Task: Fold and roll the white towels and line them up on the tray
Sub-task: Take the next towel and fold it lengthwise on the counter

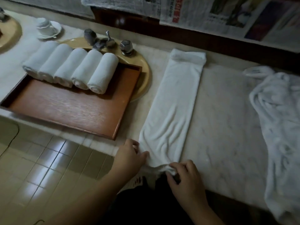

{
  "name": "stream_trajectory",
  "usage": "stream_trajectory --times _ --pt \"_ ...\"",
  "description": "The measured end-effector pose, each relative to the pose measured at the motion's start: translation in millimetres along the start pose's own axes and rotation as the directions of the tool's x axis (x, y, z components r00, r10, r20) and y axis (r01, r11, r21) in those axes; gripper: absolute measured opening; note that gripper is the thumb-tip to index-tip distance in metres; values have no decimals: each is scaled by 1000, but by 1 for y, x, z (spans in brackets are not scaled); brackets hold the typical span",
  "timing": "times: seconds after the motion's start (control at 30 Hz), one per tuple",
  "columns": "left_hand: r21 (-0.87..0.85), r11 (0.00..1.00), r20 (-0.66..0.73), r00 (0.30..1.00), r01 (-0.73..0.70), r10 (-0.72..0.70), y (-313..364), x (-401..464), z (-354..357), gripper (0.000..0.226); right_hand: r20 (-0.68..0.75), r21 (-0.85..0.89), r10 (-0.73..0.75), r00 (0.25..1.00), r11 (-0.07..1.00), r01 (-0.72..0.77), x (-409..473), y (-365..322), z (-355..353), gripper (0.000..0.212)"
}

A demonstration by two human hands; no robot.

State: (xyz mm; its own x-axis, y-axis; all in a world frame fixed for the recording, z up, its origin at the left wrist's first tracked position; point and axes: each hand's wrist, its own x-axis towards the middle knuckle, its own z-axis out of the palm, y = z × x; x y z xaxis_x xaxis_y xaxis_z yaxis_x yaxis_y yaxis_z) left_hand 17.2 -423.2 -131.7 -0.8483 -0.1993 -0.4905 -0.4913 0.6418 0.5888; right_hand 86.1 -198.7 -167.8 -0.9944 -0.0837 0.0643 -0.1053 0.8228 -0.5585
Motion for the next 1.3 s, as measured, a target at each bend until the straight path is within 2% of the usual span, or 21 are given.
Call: stream_trajectory --times 0.1,0.13,0.23,0.3,0.47,0.57,0.7,0.8,0.87,0.97,1.07,1.13,1.2,1.27,1.3 --pt "-21 1000 67 998 10 -9 -1 -2 -5 55 20 119 205 979 971 -206 -4 -13 0 42" --pt "-28 1000 71 997 10 -8 -2 -3 -5 56 48 144 248 967 957 -253 -4 -15 -1 41" --pt "-38 999 62 998 33 -31 -2 -5 -7 54 128 112 334 934 931 -348 1 -16 -4 21" --pt "-47 997 88 994 65 -61 -3 -5 -7 49 155 125 387 909 905 -406 5 -18 -7 23" --pt "-119 991 137 989 65 -48 3 -11 -3 35 41 221 459 887 862 -456 -3 -22 -10 37" --pt "-141 990 108 994 18 -2 7 -16 1 23 18 294 407 913 871 -394 -14 -18 -5 34" --pt "-135 991 64 998 1 8 6 -19 4 21 3 353 290 957 895 -272 -35 -16 -4 23" --pt "-99 995 73 997 -23 30 5 -23 5 19 12 327 329 944 891 -314 -42 -11 -6 22" --pt "-93 995 84 995 -48 56 4 -25 7 21 13 287 381 925 884 -368 -42 -11 -7 30" --pt "-56 996 75 994 -70 74 3 -25 11 24 20 245 490 872 843 -479 -42 -15 -9 34" --pt "-27 996 58 995 -85 86 3 -25 12 18 -16 177 523 852 840 -512 -49 -16 -3 33" --pt "-6 996 60 994 -91 92 3 -25 13 18 33 145 473 880 869 -473 -56 -16 1 31" --pt "19 995 72 993 -99 97 4 -23 14 17 99 120 410 907 900 -419 -60 -16 1 43" --pt "22 995 89 991 -102 100 4 -20 14 15 92 62 305 948 948 -311 -60 -13 -5 54" --pt "14 995 93 991 -102 101 5 -20 14 14 55 36 231 971 972 -233 -59 -13 -9 54"
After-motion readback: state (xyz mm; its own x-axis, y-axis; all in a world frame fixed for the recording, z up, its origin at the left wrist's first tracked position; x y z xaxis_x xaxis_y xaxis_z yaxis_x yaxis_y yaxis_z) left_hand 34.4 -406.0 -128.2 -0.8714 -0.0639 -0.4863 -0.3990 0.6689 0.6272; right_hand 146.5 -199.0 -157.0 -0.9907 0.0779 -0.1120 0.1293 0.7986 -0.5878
